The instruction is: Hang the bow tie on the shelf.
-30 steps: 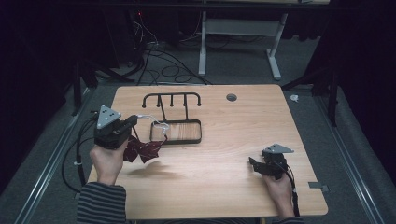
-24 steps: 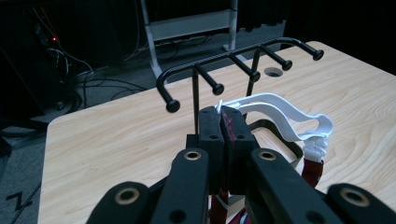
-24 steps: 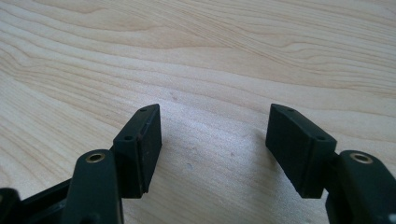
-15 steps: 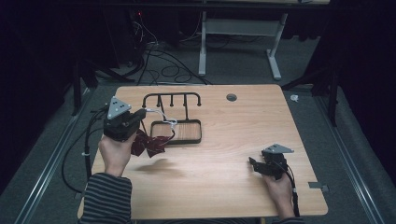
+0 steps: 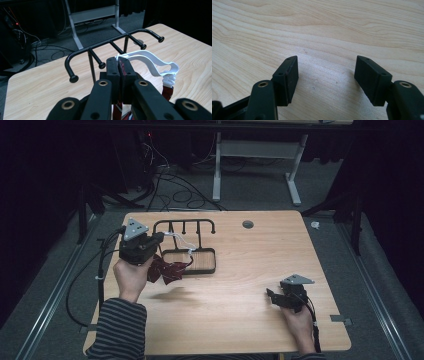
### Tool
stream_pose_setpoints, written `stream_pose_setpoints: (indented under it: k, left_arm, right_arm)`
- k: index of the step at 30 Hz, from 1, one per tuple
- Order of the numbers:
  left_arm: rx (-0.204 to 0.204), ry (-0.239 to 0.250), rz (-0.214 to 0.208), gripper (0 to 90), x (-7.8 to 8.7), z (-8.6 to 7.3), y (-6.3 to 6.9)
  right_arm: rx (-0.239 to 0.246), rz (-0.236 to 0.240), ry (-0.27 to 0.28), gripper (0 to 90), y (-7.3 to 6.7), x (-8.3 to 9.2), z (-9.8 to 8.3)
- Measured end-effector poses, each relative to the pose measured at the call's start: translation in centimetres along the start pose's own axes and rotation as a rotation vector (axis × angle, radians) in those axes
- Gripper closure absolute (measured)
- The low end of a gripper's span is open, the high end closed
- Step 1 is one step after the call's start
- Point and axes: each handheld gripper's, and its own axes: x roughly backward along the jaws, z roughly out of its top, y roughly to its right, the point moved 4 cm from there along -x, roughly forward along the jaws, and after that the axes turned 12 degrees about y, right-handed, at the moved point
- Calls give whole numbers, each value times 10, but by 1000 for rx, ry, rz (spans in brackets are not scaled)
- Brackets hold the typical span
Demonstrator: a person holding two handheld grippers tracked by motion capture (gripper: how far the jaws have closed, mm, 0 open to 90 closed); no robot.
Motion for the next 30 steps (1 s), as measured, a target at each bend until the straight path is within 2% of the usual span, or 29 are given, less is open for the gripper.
stream_pose_setpoints:
  k: [15,19,30]
  left_arm:
    - [-21,7,-14,884,-21,15,8]
    - [-34,4,-3,884,-26,16,9]
    - [-32,-5,1,883,-40,16,9]
  right_arm:
    - [-4,2,1,373,0,0,0]
    - [-4,1,0,373,0,0,0]
    - [-5,3,1,372,0,0,0]
